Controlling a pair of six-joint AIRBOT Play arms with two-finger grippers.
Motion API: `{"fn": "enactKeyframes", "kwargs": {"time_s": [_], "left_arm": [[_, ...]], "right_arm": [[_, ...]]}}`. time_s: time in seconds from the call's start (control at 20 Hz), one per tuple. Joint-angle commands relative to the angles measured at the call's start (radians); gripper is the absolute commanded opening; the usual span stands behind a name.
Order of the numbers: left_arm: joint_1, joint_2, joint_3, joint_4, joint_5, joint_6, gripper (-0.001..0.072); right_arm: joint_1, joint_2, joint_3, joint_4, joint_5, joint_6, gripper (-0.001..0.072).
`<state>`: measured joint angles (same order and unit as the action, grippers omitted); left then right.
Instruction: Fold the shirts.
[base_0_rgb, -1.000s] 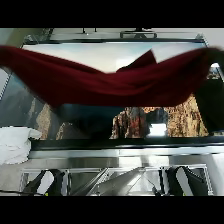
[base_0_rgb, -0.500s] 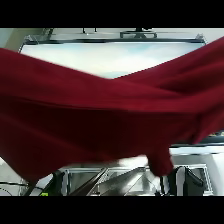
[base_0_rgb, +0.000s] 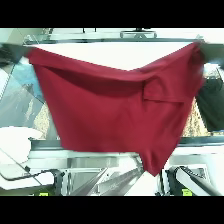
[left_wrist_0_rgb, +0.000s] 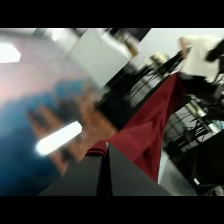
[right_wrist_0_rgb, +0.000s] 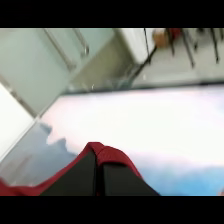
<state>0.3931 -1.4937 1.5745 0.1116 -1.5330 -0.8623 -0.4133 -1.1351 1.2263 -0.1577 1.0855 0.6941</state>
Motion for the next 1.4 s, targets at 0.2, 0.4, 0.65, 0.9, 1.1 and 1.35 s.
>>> {"fn": "enactKeyframes", "kwargs": {"time_s": [0.2,0.4,0.65,0.9,1.1,1.35], "left_arm": [[-0.095,-0.505,0.076,0.28,0.204,-0.031,0.0022],[-0.095,-0.684,0.314,0.28,0.255,-0.117,0.0022],[-0.098,-0.769,0.516,0.268,0.282,-0.197,0.0023],[-0.108,-0.768,0.485,0.174,0.299,-0.151,0.0023],[-0.121,-0.768,0.411,0.185,0.302,-0.068,0.0022],[-0.128,-0.768,0.412,0.203,0.271,-0.03,0.0022]], "right_arm": [[0.142,-0.583,-0.017,0.042,-0.159,-0.043,0.0017],[0.139,-0.705,0.046,0.109,-0.277,-0.071,0.0017],[0.138,-0.79,0.255,0.134,-0.302,-0.071,0.0017],[0.12,-0.791,0.415,0.132,-0.304,-0.071,0.0018],[0.11,-0.804,0.412,0.02,-0.249,-0.058,0.0017],[0.065,-0.805,0.412,-0.277,-0.114,0.064,0.0017]]}}
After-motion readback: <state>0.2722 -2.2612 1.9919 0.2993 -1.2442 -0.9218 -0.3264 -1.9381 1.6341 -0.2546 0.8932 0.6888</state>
